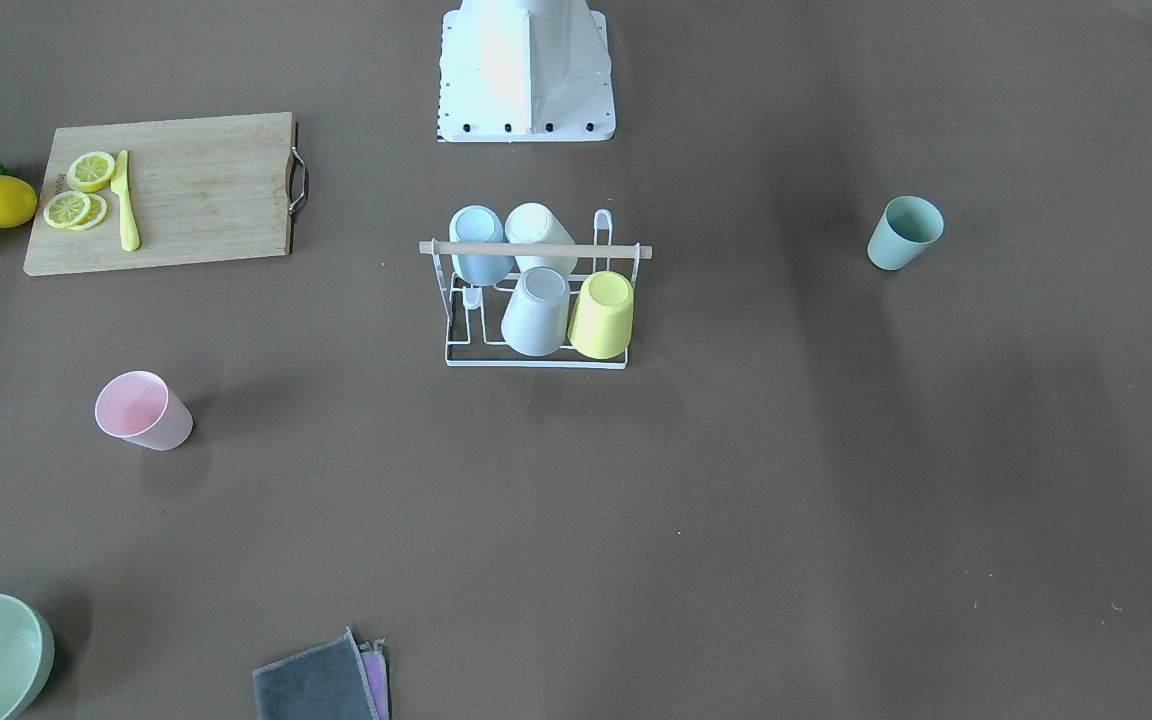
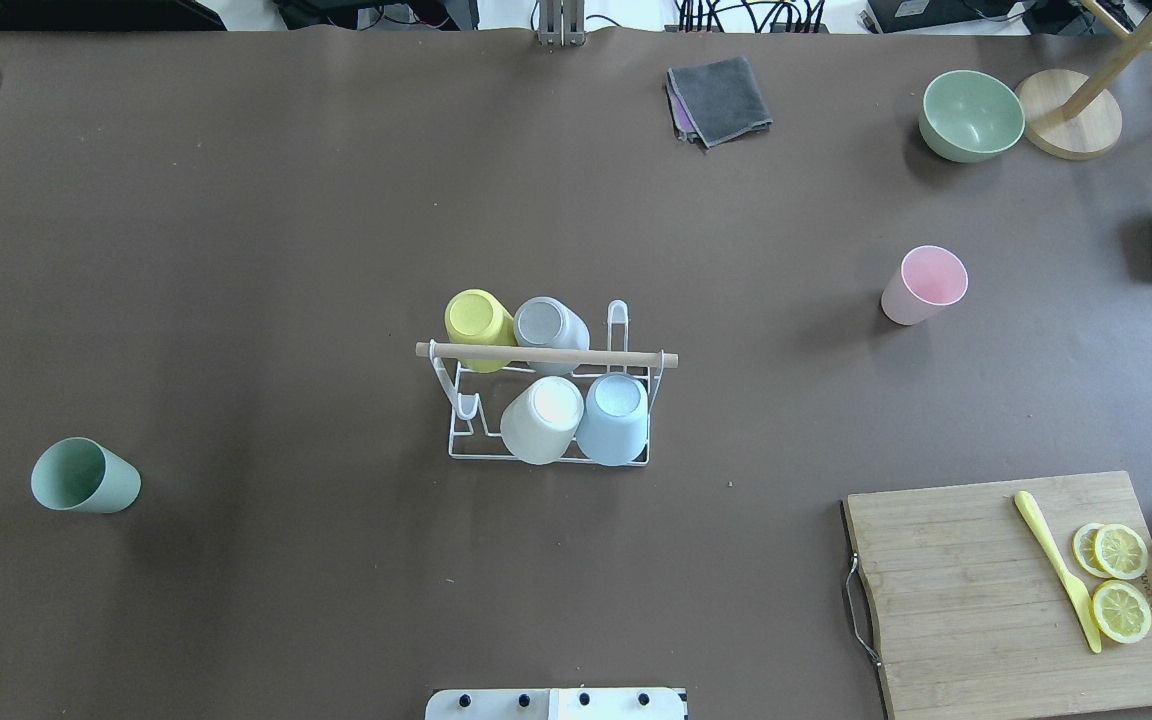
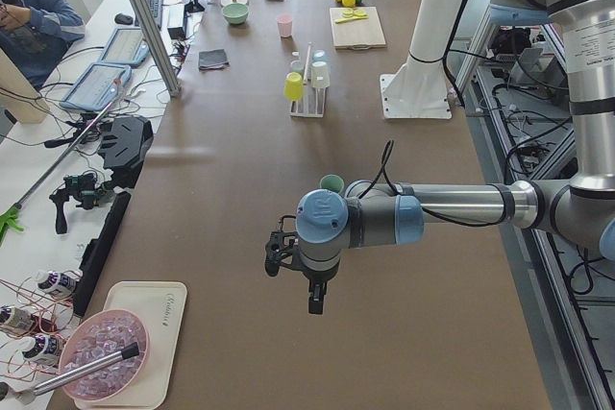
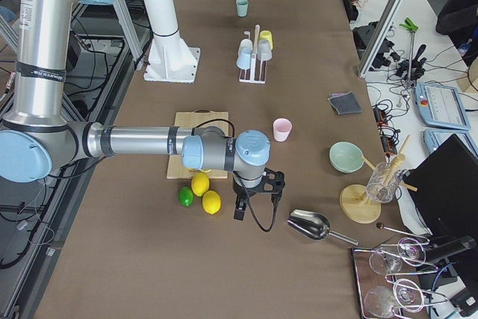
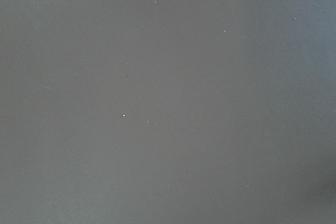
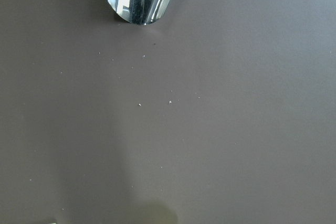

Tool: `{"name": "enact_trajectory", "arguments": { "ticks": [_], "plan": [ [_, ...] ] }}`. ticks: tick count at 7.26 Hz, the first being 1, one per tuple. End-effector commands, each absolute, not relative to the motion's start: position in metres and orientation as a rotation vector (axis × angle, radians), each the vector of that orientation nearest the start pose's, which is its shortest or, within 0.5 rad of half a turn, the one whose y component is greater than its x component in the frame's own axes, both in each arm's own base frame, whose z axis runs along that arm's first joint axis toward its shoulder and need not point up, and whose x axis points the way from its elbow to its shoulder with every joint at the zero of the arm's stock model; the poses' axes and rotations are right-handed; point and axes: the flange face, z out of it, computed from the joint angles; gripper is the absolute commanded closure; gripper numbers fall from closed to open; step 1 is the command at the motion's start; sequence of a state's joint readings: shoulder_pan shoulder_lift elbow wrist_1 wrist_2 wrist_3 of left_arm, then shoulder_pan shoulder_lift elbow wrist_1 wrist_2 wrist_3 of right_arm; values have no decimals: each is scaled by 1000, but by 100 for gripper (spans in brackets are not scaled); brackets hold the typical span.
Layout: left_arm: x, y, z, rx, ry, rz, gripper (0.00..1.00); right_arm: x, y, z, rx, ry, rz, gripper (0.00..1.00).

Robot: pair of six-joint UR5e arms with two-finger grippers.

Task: Place cup on cup holder

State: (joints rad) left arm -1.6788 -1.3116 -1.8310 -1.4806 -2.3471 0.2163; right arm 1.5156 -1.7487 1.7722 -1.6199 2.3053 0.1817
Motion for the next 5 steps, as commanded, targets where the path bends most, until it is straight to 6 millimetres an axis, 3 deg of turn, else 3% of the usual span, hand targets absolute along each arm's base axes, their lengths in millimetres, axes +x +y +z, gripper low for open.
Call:
{"name": "enact_trajectory", "arguments": {
  "ticks": [1,5],
  "plan": [
    [-104,-368,651,44,779,69,2,44,-418,648,-108,-728,121,0],
    [-103,-366,651,44,780,71,2,44,-418,647,-110,-727,131,0]
  ]
}}
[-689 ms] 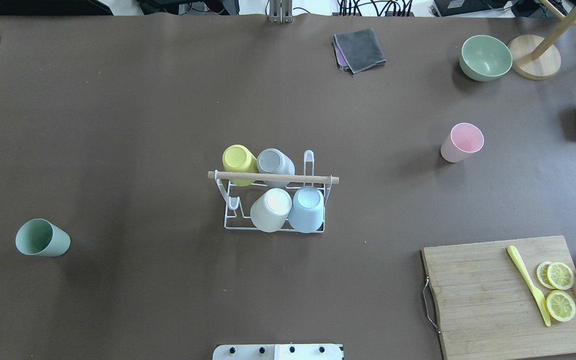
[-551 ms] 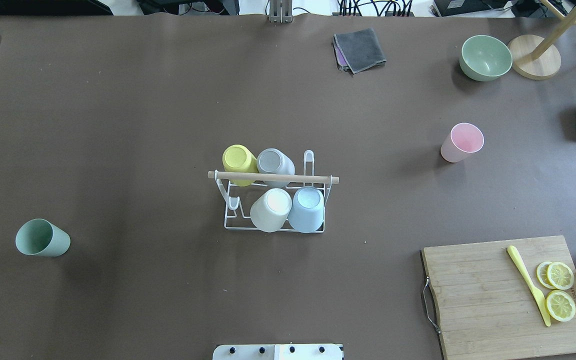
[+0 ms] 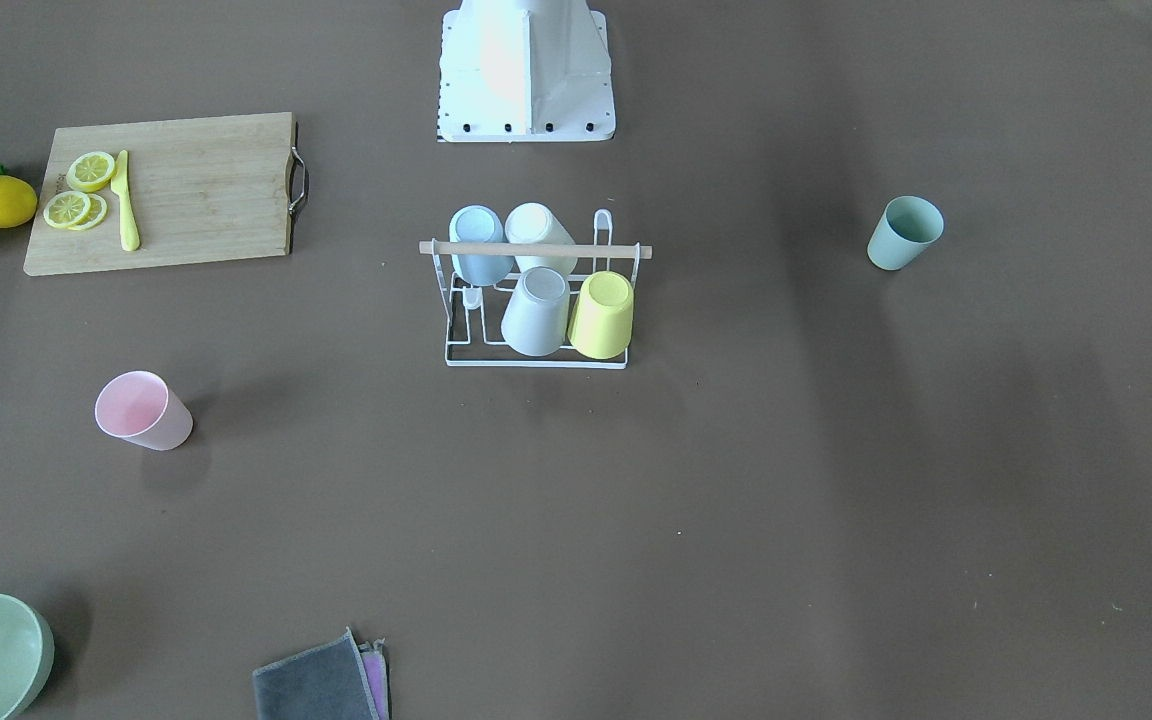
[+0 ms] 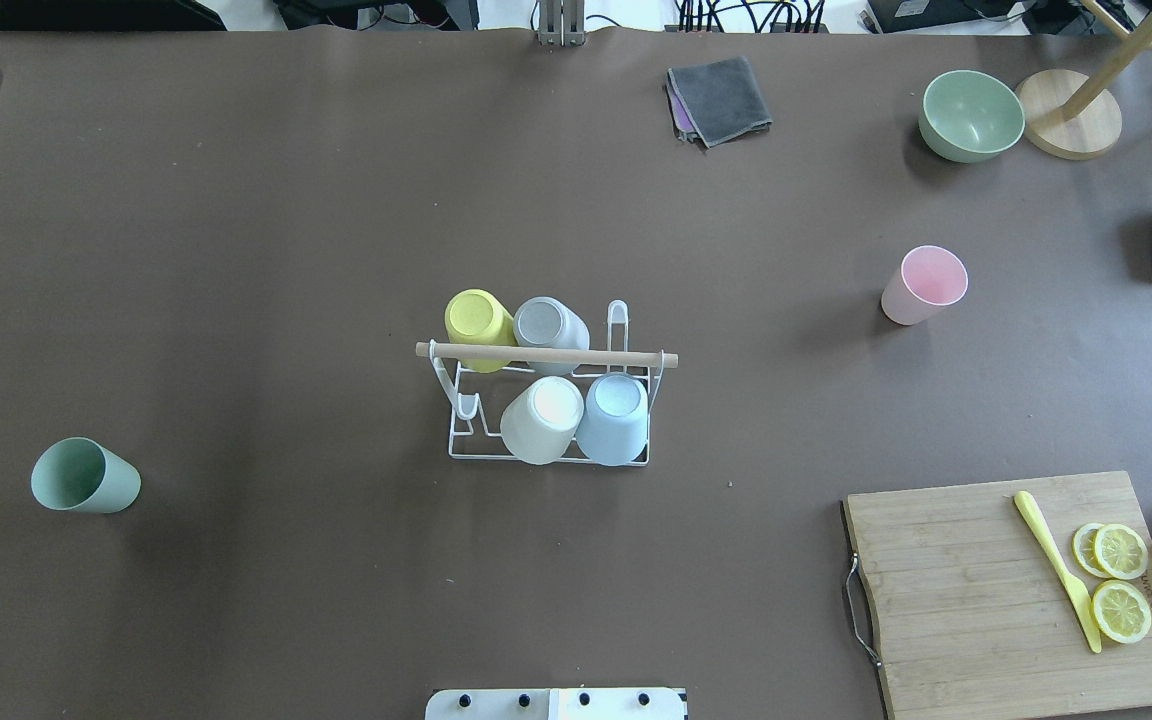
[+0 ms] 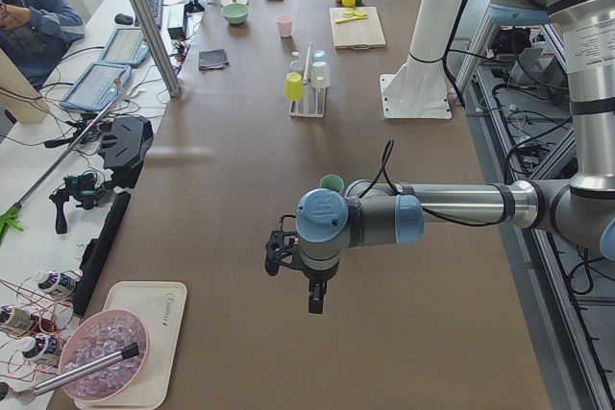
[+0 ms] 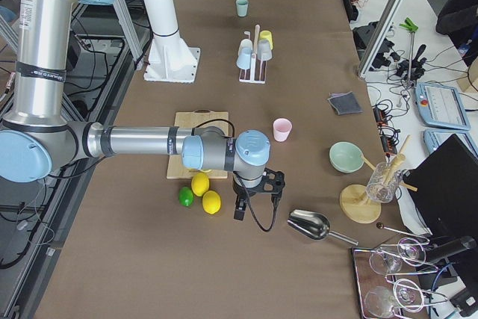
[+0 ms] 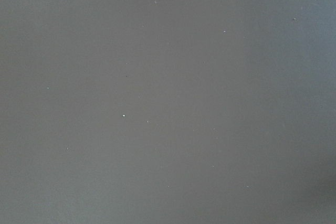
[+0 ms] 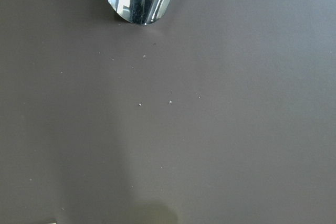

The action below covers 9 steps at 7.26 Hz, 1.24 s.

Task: Place cup on cup holder

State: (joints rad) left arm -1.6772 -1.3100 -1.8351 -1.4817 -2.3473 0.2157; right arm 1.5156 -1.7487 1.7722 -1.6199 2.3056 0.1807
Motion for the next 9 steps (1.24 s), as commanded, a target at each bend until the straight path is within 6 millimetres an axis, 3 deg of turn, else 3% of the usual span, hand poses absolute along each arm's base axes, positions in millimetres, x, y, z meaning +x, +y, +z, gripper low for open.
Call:
{"name": "enact_trajectory", "arguments": {
  "ticks": [1,6,9],
  "plan": [
    [-102,-366,652,43,784,71,2,44,-418,646,-107,-728,128,0],
    [-100,-361,659,23,793,65,2,45,-418,649,-110,-726,129,0],
    [-108,-360,643,66,788,62,2,45,-418,650,-110,-727,126,0]
  ]
}}
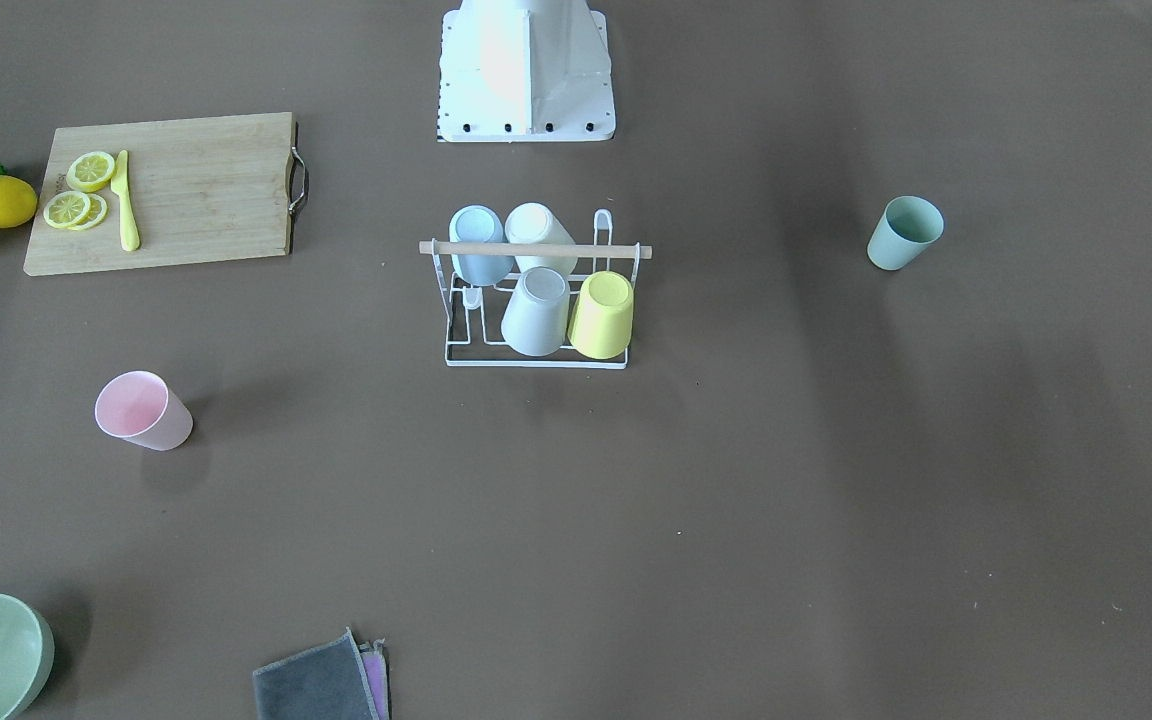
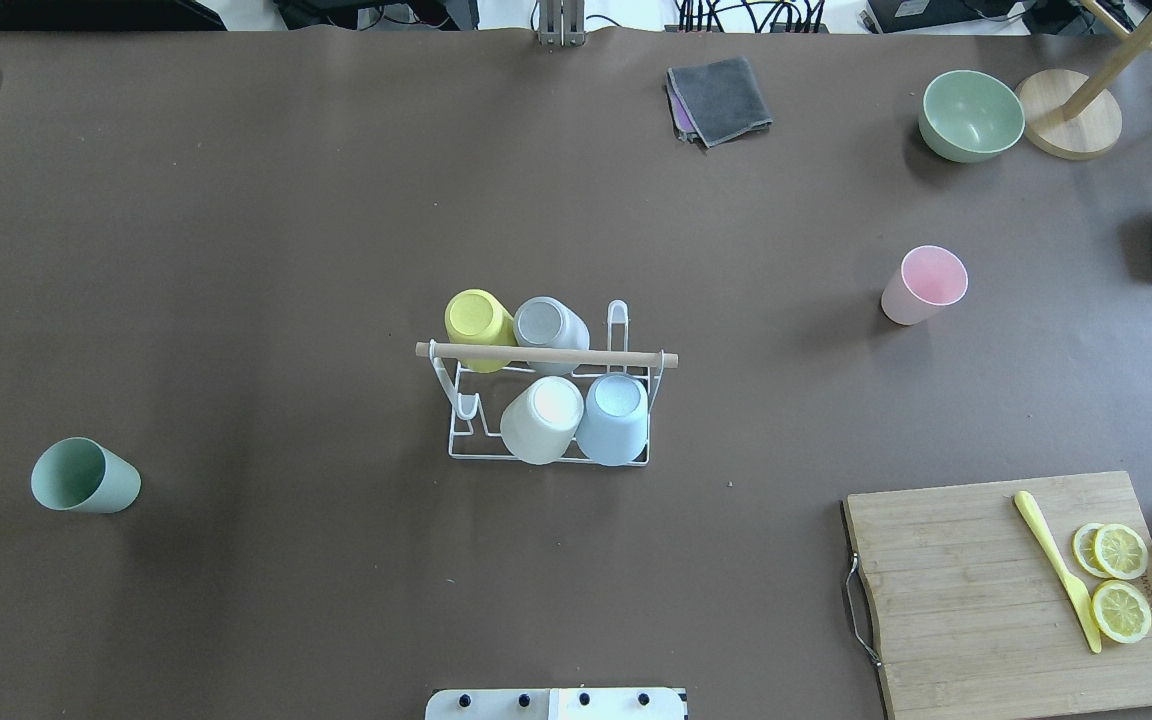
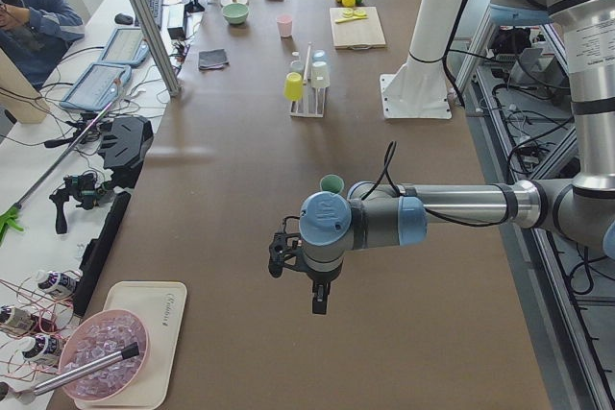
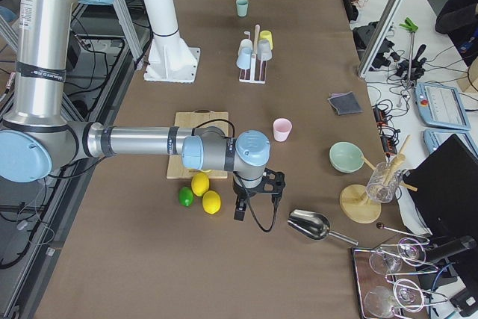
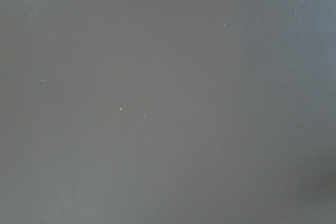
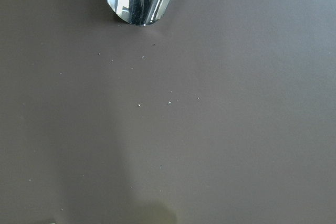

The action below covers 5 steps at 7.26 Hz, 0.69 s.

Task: Place cup on cup holder

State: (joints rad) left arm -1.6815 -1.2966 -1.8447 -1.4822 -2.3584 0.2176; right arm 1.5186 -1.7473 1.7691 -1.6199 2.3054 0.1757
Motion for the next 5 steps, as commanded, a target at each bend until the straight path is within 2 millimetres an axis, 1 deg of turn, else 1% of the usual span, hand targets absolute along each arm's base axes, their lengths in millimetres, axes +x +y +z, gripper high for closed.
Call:
{"name": "enact_trajectory", "arguments": {
  "ticks": [1,2,3,4,5],
  "plan": [
    [-110,-359,646,63,788,51,2,45,-419,648,-108,-729,125,0],
    [-109,-350,651,45,790,41,2,45,-419,645,-100,-730,125,0],
    [-108,-356,650,40,790,38,2,45,-422,641,-91,-730,121,0],
    [-108,-382,641,62,781,56,2,44,-428,636,-78,-731,113,0],
    [-106,-413,643,59,781,70,2,44,-428,640,-87,-730,117,0]
  ]
}}
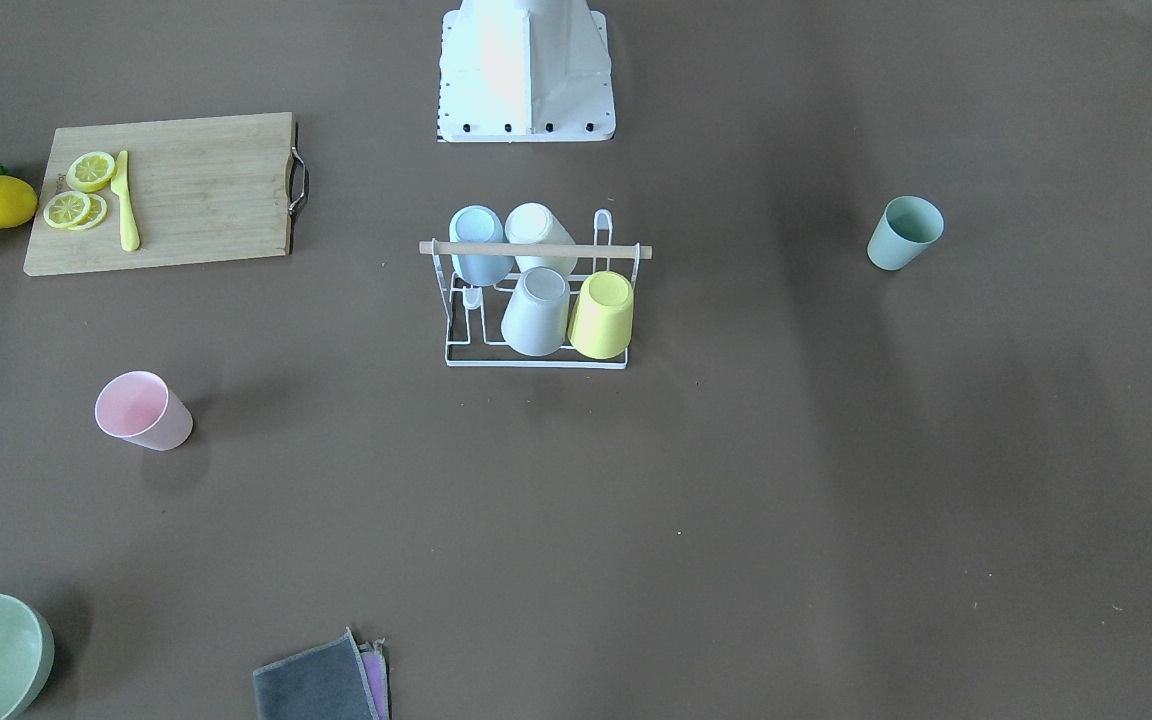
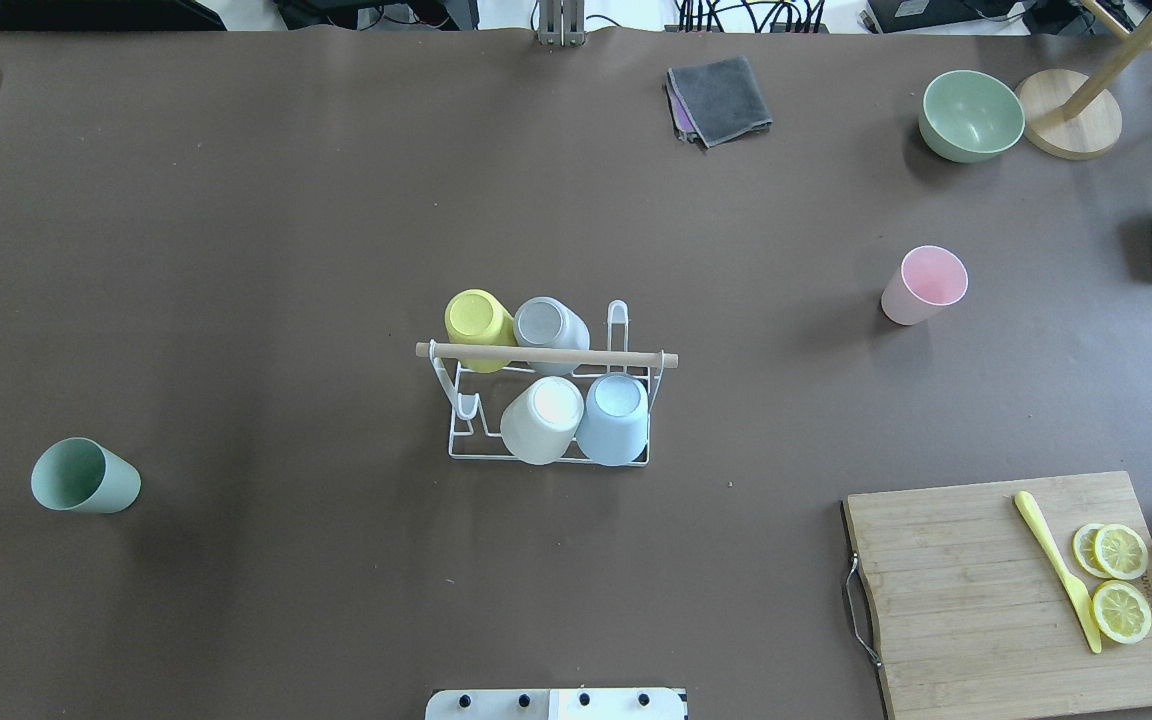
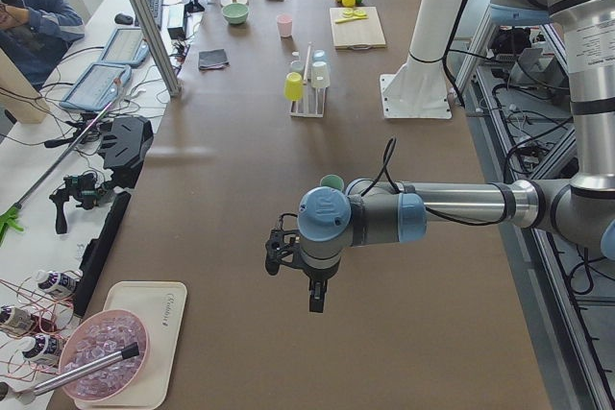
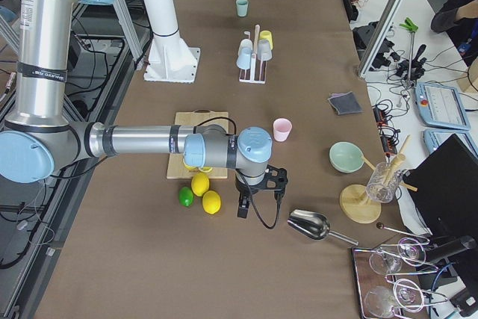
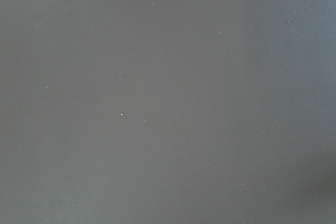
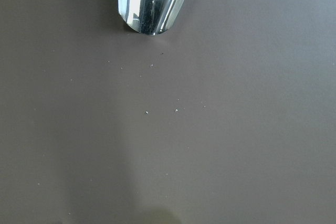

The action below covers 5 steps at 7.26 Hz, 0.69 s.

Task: Place cup on cup holder

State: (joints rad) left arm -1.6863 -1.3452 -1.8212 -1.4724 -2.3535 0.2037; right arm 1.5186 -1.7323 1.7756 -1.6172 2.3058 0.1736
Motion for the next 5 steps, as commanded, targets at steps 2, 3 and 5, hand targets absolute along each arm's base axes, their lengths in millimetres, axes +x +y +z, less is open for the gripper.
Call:
{"name": "enact_trajectory", "arguments": {
  "ticks": [2,3,5],
  "plan": [
    [-69,-477,621,-47,786,82,2,45,-429,636,-77,-731,114,0],
    [-51,-490,609,-63,782,85,2,46,-429,634,-73,-733,116,0],
    [-7,-520,587,-128,772,149,2,47,-431,634,-61,-734,92,0]
  ]
}}
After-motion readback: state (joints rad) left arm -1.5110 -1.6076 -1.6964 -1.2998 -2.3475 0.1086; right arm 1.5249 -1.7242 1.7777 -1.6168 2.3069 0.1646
